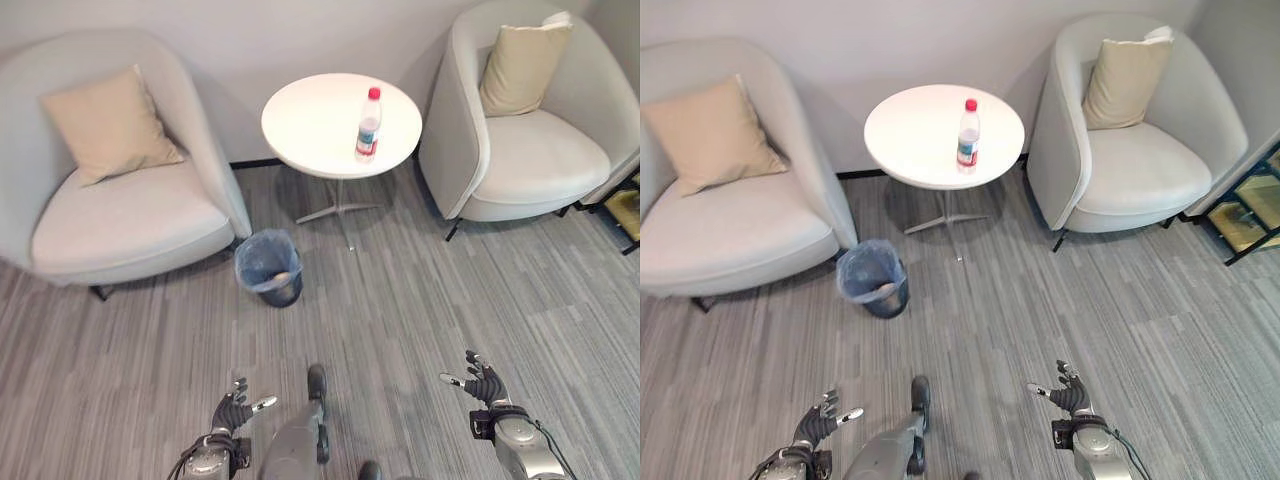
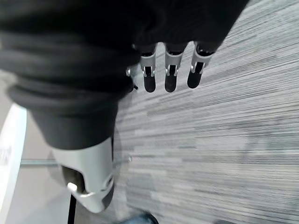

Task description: Gather garbage on tea table into small bin, then transfer packed bag to large trash can.

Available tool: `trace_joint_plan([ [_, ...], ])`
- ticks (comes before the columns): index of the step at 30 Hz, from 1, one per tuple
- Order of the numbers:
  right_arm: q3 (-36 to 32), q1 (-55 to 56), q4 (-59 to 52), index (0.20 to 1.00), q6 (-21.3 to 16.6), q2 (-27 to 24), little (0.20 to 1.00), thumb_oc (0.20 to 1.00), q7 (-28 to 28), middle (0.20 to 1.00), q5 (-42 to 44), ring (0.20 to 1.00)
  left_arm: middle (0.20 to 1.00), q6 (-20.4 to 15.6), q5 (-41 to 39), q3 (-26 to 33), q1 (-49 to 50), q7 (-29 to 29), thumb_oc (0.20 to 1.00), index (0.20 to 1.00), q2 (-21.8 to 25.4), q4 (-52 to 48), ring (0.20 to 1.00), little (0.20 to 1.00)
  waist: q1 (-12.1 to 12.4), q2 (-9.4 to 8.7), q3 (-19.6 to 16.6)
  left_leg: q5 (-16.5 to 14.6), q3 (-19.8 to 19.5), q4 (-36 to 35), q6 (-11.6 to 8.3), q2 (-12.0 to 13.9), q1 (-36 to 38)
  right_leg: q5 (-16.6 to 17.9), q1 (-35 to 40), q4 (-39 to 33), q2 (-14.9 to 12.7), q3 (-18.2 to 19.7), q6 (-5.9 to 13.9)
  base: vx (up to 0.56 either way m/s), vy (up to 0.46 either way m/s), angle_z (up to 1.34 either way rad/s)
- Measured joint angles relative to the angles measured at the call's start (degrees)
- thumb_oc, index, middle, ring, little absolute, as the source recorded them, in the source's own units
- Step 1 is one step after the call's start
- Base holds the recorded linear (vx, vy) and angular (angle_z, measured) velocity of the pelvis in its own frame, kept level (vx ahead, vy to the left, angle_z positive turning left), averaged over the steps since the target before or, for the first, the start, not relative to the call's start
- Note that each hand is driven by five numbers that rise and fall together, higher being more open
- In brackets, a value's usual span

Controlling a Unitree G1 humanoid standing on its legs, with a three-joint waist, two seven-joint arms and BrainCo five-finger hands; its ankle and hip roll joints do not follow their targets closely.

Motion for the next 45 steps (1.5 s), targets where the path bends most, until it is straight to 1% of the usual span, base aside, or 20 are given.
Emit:
trace_joint_plan([
  [1, -0.04, -0.49, -0.2, 1.0, -0.14, 0.84, 1.0, 1.0, 0.02, 1.0, 0.02, 1.0, 1.0, -0.06, 0.0, 0.08, -0.72, 0.09, 1.0, 1.0, 0.44, -0.08, 1.0, 1.0, 0.07, -0.62, -0.28, -0.59, 0.76, 0.87, 2.85, -1.0, 0.05, -0.86, -1.43, 3.11, -1.38, 1.04, 1.15, 0.26, 0.125, -0.37],
  [4, 0.09, -1.9, 0.14, 1.0, 0.0, 2.52, 1.0, 1.0, 0.12, 1.0, 0.11, 1.0, 1.0, -0.24, -0.02, -0.03, -5.08, 0.31, 1.0, 1.0, 1.63, -0.46, 1.0, 1.0, 0.06, -0.73, -0.25, -4.35, 1.36, 0.8, 4.56, -2.54, 3.23, -1.96, -5.0, 14.27, -3.73, 2.73, 4.0, 0.21, 0.103, -0.12],
  [8, 0.14, -4.04, -1.14, 1.0, -0.64, 3.44, 1.0, 1.0, 0.69, 1.0, 0.14, 1.0, 1.0, -0.51, -0.01, -0.17, -7.37, 0.46, 1.0, 1.0, 3.64, -0.96, 1.0, 1.0, -0.22, -0.29, -0.48, -5.88, 1.71, -3.45, 4.79, -2.72, 9.69, -5.55, -12.72, 23.59, -4.66, 3.3, 7.9, 0.19, 0.043, -0.16],
  [10, 0.38, -3.98, -1.75, 1.0, -0.64, 3.42, 1.0, 1.0, 0.69, 1.0, 0.13, 1.0, 1.0, -0.61, -0.02, -0.43, -5.83, 0.47, 1.0, 1.0, 3.75, -0.9, 1.0, 1.0, -0.75, 0.01, -1.03, -6.6, 2.94, -5.42, 3.52, -2.4, 11.89, -4.92, -20.15, 18.54, -5.82, 0.45, 6.63, 0.3, -0.018, -0.3],
  [11, 0.49, -4.03, -1.77, 1.0, -0.59, 3.3, 1.0, 1.0, 0.68, 1.0, 0.11, 1.0, 1.0, -0.59, -0.02, -1.04, -5.69, 0.46, 1.0, 1.0, 3.64, -0.65, 1.0, 1.0, -1.16, 0.25, -1.04, -7.38, 2.69, -5.79, 2.37, -2.14, 12.49, -3.25, -23.01, 16.5, -5.88, -0.34, 6.32, 0.34, -0.055, -0.16],
  [16, 2.28, -1.82, -1.81, 1.0, 0.02, 2.69, 1.0, 1.0, 0.75, 1.0, 0.03, 1.0, 1.0, -0.25, -0.01, -2.13, -2.95, 0.4, 1.0, 1.0, 2.22, 0.38, 1.0, 1.0, -3.9, 1.03, -1.34, -10.37, 1.2, -5.93, 0.85, -1.98, 16.8, 14.05, -28.65, -0.88, -7.08, -1.84, 6.41, 0.31, -0.106, 0.11],
  [19, 2.14, -0.36, -1.79, 1.0, 0.06, 2.6, 1.0, 1.0, 0.85, 1.0, -0.01, 1.0, 1.0, -0.27, 0.01, -2.08, -1.2, 0.36, 1.0, 1.0, 1.86, 0.15, 1.0, 1.0, -4.38, 0.84, -1.55, -13.17, -2.04, -4.92, -1.09, -1.99, 19.49, 15.62, -28.5, -0.37, -7.76, -1.25, 5.8, 0.4, -0.233, 0.66],
  [20, 2.12, 1.03, -1.69, 1.0, 0.11, 1.63, 1.0, 1.0, 1.15, 1.0, 0.0, 1.0, 1.0, -0.33, 0.02, -2.13, -0.36, 0.39, 1.0, 1.0, 0.62, 0.34, 1.0, 1.0, -4.66, 3.88, -2.51, -15.14, -6.69, -2.51, -4.75, 2.88, 21.79, 19.22, -25.15, 3.63, -3.16, -0.15, 1.78, 0.4, -0.386, 1.24],
  [22, 2.11, -0.61, -1.53, 1.0, -0.07, 0.86, 1.0, 1.0, 1.13, 1.0, 0.09, 1.0, 1.0, -0.49, -0.2, -2.19, 0.07, 0.31, 1.0, 1.0, -0.51, 0.78, 1.0, 1.0, -3.17, 5.02, -2.44, -14.64, -6.79, 1.12, -6.13, 5.58, 20.9, 18.68, -23.06, 3.2, -0.87, -1.16, -0.91, 0.34, -0.373, 0.66],
  [23, 1.98, -1.62, -0.68, 1.0, -0.26, 0.85, 1.0, 1.0, 0.96, 1.0, 0.12, 1.0, 1.0, -0.6, -0.51, -1.84, -1.47, 0.49, 1.0, 1.0, -1.85, 3.22, 1.0, 1.0, -3.58, 4.63, -1.97, -13.94, -8.47, 7.33, -7.27, 5.94, 17.88, 17.51, -21.63, 2.65, -1.11, -2.91, -2.44, 0.24, -0.235, 0.7],
  [26, 0.04, -1.13, -1.71, 1.0, -0.66, -0.02, 1.0, 1.0, 0.98, 1.0, 0.16, 1.0, 1.0, -0.33, -2.34, -3.79, -3.2, -0.24, 1.0, 1.0, -2.56, 3.01, 1.0, 1.0, -3.55, 2.98, -1.35, -13.67, -5.26, 26.35, -8.17, 8.49, 8.61, 16.54, -18.8, 0.78, -0.18, -5.59, -4.86, 0.17, -0.12, 0.43],
  [27, 0.07, -1.64, -2.03, 1.0, -1.12, -0.2, 1.0, 1.0, 0.91, 1.0, 0.15, 1.0, 1.0, -0.25, -2.54, -4.0, -2.74, -0.29, 1.0, 1.0, -2.25, 2.7, 1.0, 1.0, -3.51, 2.56, -1.02, -14.49, -4.75, 26.69, -8.83, 9.61, 7.5, 16.52, -17.24, -0.52, 1.15, -5.49, -6.09, 0.26, -0.089, -0.16],
  [30, 0.02, -1.69, -2.37, 1.0, -1.18, -0.63, 1.0, 1.0, 0.66, 1.0, 0.17, 1.0, 1.0, -0.3, -2.51, -3.98, -3.93, -0.32, 1.0, 1.0, -2.11, 1.82, 1.0, 1.0, -3.62, 1.09, 1.17, -14.55, -4.6, 16.95, -8.8, 7.89, 6.23, 14.79, -14.9, -2.81, 2.5, -5.44, -6.77, 0.3, -0.031, 0.08],
  [32, 0.1, -1.35, -2.19, 1.0, -1.11, -0.26, 1.0, 1.0, 0.61, 1.0, 0.4, 1.0, 1.0, -0.24, -2.46, -4.01, -5.72, -0.38, 1.0, 1.0, -2.03, 1.99, 1.0, 1.0, -3.49, 0.01, 2.71, -10.89, -1.09, 3.15, -8.58, 5.74, 2.59, 12.82, -13.21, -2.8, 3.2, -8.03, -5.57, 0.32, 0.042, 0.38],
  [36, 0.09, -1.77, -1.4, 1.0, -1.14, 0.27, 1.0, 1.0, 0.52, 1.0, 1.23, 1.0, 1.0, 0.19, -2.47, -3.95, -3.82, -0.61, 1.0, 1.0, -1.77, 1.94, 1.0, 1.0, -2.17, 1.0, 3.09, -5.68, -0.18, -2.67, -8.68, 5.28, -1.49, 9.49, -8.76, -2.79, 6.95, -8.14, -3.55, 0.34, 0.166, -0.03],
  [38, 0.01, -1.23, -1.44, 1.0, -1.13, 0.11, 1.0, 1.0, 0.54, 1.0, 1.21, 1.0, 1.0, 0.25, -2.47, -3.68, -2.66, -0.79, 1.0, 1.0, -1.24, 1.83, 1.0, 1.0, -2.04, 1.29, 2.78, -4.1, -0.02, -1.64, -6.39, 5.06, -0.96, 8.71, -6.33, -2.76, 7.55, -8.01, -4.02, 0.28, 0.204, -0.18],
  [41, -0.22, -1.19, -1.63, 1.0, -0.71, 0.04, 1.0, 1.0, 0.57, 1.0, 1.16, 1.0, 1.0, 0.37, -2.38, -3.11, -3.58, -1.05, 1.0, 1.0, -1.25, 1.33, 1.0, 1.0, -2.27, 1.58, 2.54, -3.79, 1.34, 0.17, -4.28, 3.47, 1.41, 6.67, -3.33, -2.71, 6.67, -6.29, -1.63, 0.29, 0.26, -0.12],
  [42, 0.25, -1.46, -1.66, 1.0, -0.21, 0.08, 1.0, 1.0, 0.6, 1.0, 1.11, 1.0, 1.0, 0.42, -2.36, -2.98, -4.02, -1.09, 1.0, 1.0, -1.22, 1.44, 1.0, 1.0, -2.03, 1.69, 2.38, -3.64, 1.51, 0.02, -2.0, 2.91, 2.97, 5.74, -2.63, -1.76, 6.29, -5.76, -0.8, 0.16, 0.176, -0.3],
  [43, 0.78, -1.89, -1.68, 1.0, 0.13, 0.27, 1.0, 1.0, 0.65, 1.0, 1.1, 1.0, 1.0, 0.55, -2.35, -2.79, -4.33, -1.15, 1.0, 1.0, -1.02, 1.58, 1.0, 1.0, -1.96, 1.52, 2.42, -3.65, 1.64, 0.07, 0.04, 2.79, 3.83, 4.17, -2.64, 0.82, 5.52, -5.11, -0.07, 0.08, 0.12, -0.21],
  [45, 1.33, -1.58, -2.56, 1.0, -0.01, 0.39, 1.0, 1.0, 0.7, 1.0, 1.09, 1.0, 1.0, 0.51, -2.34, -2.53, -5.41, -1.21, 1.0, 1.0, -0.69, 1.06, 1.0, 1.0, -2.32, 1.48, 1.75, -3.91, 1.2, -0.54, 1.48, 1.55, 6.45, 1.92, -4.08, 7.41, 3.48, -5.13, 1.54, 0.1, 0.147, 0.08],
])
